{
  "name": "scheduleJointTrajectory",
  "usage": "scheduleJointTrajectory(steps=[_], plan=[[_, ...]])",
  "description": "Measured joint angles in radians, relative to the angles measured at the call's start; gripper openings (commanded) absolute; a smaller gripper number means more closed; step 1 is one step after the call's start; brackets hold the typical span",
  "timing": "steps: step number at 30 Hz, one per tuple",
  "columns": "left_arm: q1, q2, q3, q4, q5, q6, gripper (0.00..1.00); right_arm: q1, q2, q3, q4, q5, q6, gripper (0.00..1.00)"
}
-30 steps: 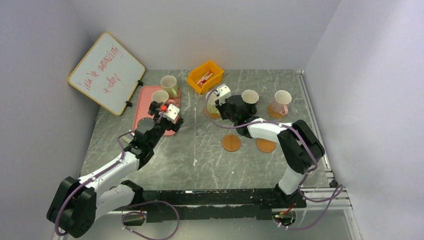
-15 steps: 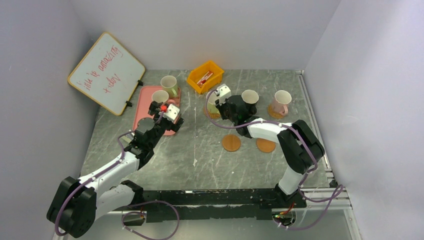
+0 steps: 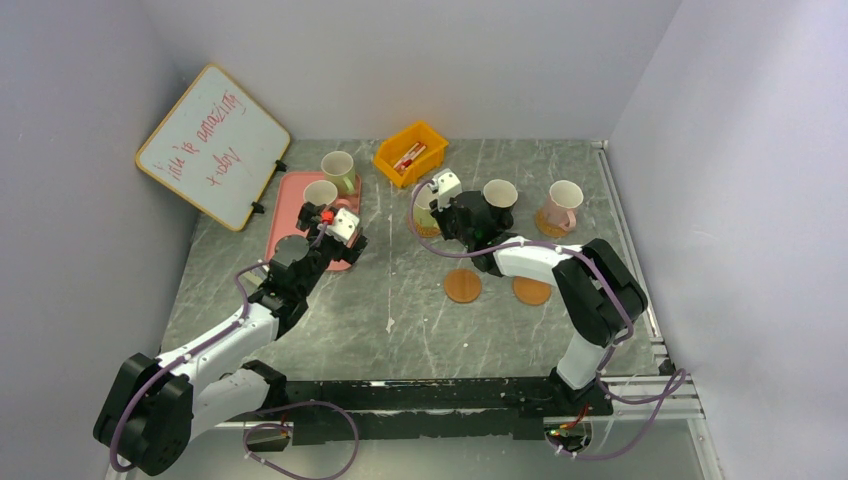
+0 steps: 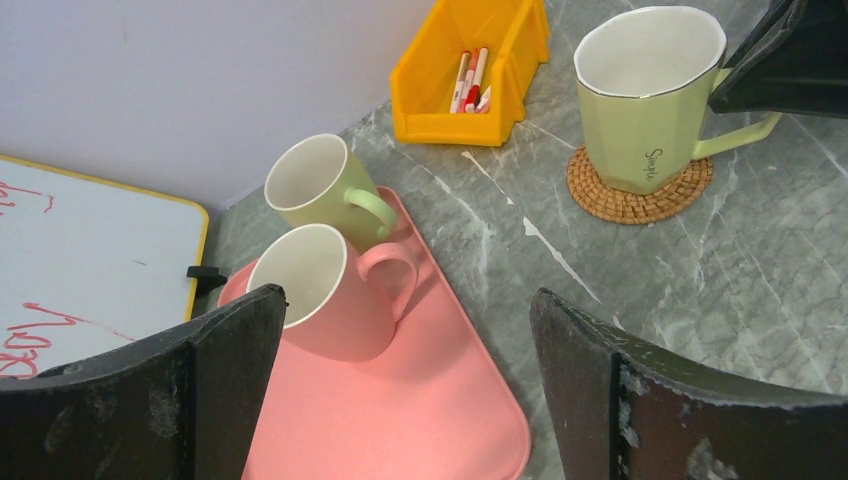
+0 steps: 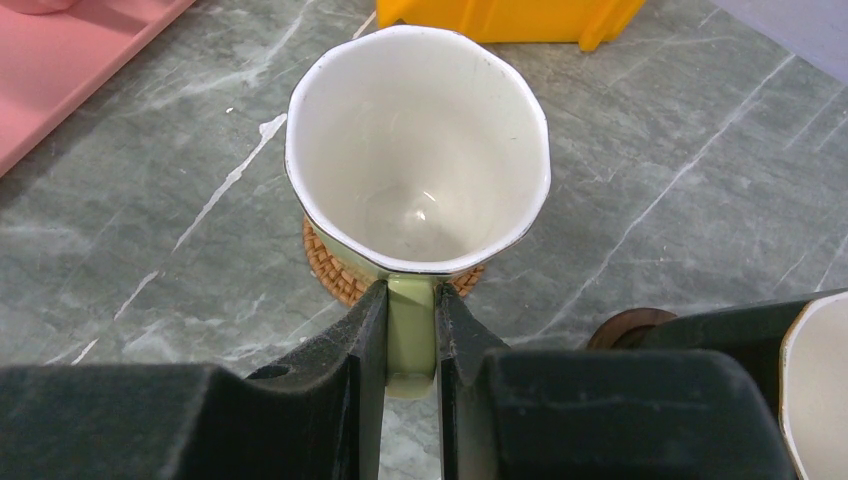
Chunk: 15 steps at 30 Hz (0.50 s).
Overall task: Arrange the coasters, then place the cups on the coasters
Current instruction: Place the cup on the coaster.
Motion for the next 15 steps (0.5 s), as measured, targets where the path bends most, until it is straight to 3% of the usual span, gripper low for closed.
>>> scheduleJointTrajectory(steps=[15], plan=[[0.002, 0.0, 0.0, 0.0, 0.0, 0.0, 0.97, 0.003, 0.0, 0.0, -0.002, 0.01, 0.0, 0.0]])
